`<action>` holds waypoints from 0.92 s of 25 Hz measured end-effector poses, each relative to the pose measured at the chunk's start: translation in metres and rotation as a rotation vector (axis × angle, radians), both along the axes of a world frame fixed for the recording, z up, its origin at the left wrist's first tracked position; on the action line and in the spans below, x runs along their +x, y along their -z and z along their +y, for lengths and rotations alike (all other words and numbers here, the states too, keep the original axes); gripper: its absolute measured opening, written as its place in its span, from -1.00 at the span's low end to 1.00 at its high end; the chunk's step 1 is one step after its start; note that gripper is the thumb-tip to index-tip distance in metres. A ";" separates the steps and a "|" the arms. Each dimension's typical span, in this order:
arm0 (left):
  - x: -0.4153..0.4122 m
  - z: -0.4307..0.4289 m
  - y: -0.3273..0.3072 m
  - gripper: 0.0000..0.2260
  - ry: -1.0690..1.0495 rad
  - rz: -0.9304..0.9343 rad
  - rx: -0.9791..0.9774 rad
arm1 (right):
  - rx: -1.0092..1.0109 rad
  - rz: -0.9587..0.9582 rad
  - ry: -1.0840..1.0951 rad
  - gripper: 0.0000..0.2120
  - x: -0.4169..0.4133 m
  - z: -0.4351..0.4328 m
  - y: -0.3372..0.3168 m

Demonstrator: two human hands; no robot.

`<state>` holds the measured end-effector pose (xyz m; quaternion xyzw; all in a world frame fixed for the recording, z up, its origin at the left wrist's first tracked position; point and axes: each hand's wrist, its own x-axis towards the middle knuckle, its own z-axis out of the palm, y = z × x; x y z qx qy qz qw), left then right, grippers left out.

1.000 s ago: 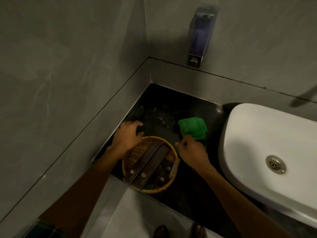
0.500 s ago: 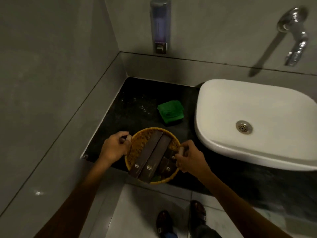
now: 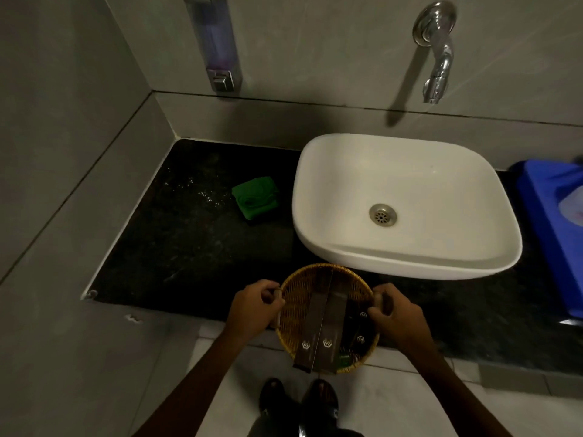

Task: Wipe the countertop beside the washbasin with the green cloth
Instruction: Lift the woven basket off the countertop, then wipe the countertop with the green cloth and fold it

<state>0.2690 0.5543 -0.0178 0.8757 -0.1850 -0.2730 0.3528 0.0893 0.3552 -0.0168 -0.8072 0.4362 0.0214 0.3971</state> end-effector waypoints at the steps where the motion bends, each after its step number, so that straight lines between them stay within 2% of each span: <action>1: -0.003 0.001 0.001 -0.67 -0.011 0.008 -0.024 | -0.006 0.008 -0.007 -0.80 -0.001 0.000 -0.002; 3: -0.008 0.002 0.004 -0.67 -0.035 0.028 -0.045 | -0.125 0.131 -0.090 -0.69 -0.009 0.003 -0.011; 5: -0.002 0.012 0.008 -0.66 -0.069 -0.007 -0.044 | -0.386 0.200 -0.187 -0.60 -0.012 0.002 -0.027; 7: 0.021 0.031 0.016 -0.66 -0.119 -0.198 -0.024 | -0.505 0.027 -0.248 -0.74 0.013 0.002 -0.050; 9: 0.057 0.063 0.023 -0.69 -0.179 -0.486 0.022 | -0.522 -0.232 -0.312 -0.86 0.070 0.014 -0.066; 10: 0.078 0.080 0.028 -0.67 -0.206 -0.599 0.051 | -0.528 -0.329 -0.335 -0.85 0.106 0.023 -0.070; 12: 0.123 0.116 0.041 -0.59 -0.249 -0.668 0.170 | -0.491 -0.435 -0.398 -0.78 0.187 0.043 -0.063; 14: 0.156 0.144 0.057 -0.47 -0.213 -0.615 0.315 | -0.424 -0.350 -0.500 -0.64 0.260 0.055 -0.036; 16: 0.173 0.158 0.074 -0.35 -0.125 -0.586 0.387 | -0.497 -0.076 -0.596 -0.42 0.312 0.048 0.004; 18: 0.186 0.163 0.088 -0.33 -0.101 -0.568 0.370 | -0.564 0.110 -0.592 -0.30 0.344 0.031 0.042; 23: 0.204 0.167 0.100 -0.37 -0.137 -0.556 0.351 | -0.726 0.077 -0.517 -0.31 0.399 0.039 0.083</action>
